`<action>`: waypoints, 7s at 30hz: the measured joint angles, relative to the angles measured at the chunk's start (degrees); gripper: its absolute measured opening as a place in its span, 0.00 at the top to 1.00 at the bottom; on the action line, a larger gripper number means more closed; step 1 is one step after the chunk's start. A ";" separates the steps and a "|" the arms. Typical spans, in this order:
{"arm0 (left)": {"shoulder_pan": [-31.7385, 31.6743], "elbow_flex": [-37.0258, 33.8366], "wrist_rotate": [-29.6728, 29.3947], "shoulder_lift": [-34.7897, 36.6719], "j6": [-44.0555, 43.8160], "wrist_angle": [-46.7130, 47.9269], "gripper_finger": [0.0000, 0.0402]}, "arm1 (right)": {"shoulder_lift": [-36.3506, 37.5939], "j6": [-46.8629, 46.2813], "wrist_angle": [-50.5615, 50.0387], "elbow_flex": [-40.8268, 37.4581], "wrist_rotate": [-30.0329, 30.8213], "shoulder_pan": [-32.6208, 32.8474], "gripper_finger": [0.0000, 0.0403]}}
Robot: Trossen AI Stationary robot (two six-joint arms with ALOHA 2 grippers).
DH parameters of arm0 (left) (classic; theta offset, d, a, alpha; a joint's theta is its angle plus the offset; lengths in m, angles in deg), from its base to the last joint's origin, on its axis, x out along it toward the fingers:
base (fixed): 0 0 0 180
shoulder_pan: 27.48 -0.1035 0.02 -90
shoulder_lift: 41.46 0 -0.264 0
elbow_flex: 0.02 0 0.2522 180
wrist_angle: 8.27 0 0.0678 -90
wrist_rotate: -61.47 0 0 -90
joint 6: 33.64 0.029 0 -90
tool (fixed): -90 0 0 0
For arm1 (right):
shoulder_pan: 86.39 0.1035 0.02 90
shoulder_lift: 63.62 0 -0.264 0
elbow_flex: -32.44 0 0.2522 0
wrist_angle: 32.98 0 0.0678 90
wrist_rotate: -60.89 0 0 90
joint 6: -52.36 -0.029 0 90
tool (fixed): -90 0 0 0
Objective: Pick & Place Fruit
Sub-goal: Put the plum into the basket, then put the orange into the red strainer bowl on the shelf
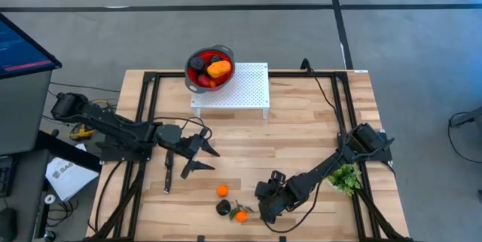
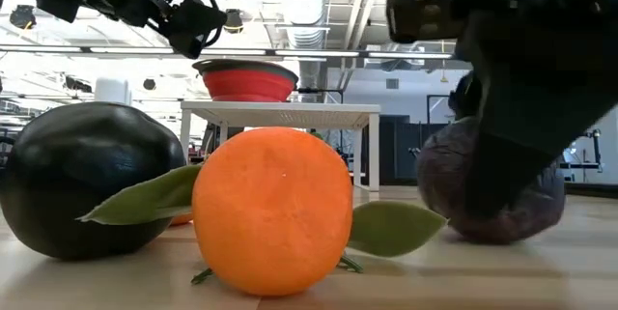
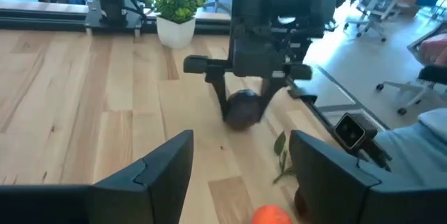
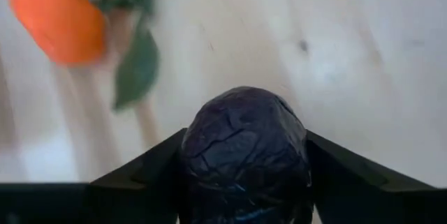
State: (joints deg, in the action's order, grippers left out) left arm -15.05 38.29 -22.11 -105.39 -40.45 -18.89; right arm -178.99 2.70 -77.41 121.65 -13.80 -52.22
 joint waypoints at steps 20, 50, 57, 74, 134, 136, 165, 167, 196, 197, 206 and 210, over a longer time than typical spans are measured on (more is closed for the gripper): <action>-0.13 0.02 -5.72 -1.51 -5.26 -12.35 0.15 | 0.24 60.88 8.60 16.95 39.84 -12.66 0.44; 0.90 0.04 -18.99 0.10 -2.83 -11.26 0.08 | 0.20 62.63 16.27 17.15 42.85 -9.55 0.43; 0.98 -0.04 -18.15 -5.17 -2.03 -20.30 0.08 | 0.20 65.72 18.97 17.07 41.17 -10.23 0.43; -0.98 0.09 -15.19 -10.12 -4.16 -25.90 0.19 | 0.22 66.20 19.82 17.07 40.02 -11.14 0.43; -45.17 30.64 -12.10 3.17 17.51 26.39 0.32 | 0.24 51.39 14.37 17.04 64.69 -3.65 0.20; -50.47 31.32 -6.50 -0.61 15.18 26.01 0.32 | 0.24 51.09 14.44 17.04 63.63 -4.02 0.20; -60.08 31.52 -2.95 -12.79 7.80 23.46 0.17 | 0.22 48.12 14.44 17.02 62.42 -3.78 0.20; -60.08 31.52 -2.95 -12.76 7.78 23.52 0.17 | 0.22 48.10 14.44 17.02 62.42 -3.82 0.20; -13.61 16.65 8.82 12.14 10.98 30.49 0.15 | 9.02 4.97 -2.78 -4.24 48.77 -2.32 0.23; -11.48 14.93 7.69 11.06 11.00 29.54 0.15 | 10.32 3.30 -2.49 -5.60 48.00 -1.91 0.23; 3.17 5.60 -0.51 -2.37 10.64 24.87 0.15 | 13.45 2.78 10.41 -13.14 46.22 -1.83 0.23; 9.42 5.16 -5.22 -9.19 9.08 21.38 0.15 | 11.14 7.50 17.92 -13.33 45.66 -3.00 0.23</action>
State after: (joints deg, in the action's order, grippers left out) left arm -5.63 43.45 -27.33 -114.58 -31.37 2.49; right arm -167.85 10.21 -59.49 108.31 31.86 -55.22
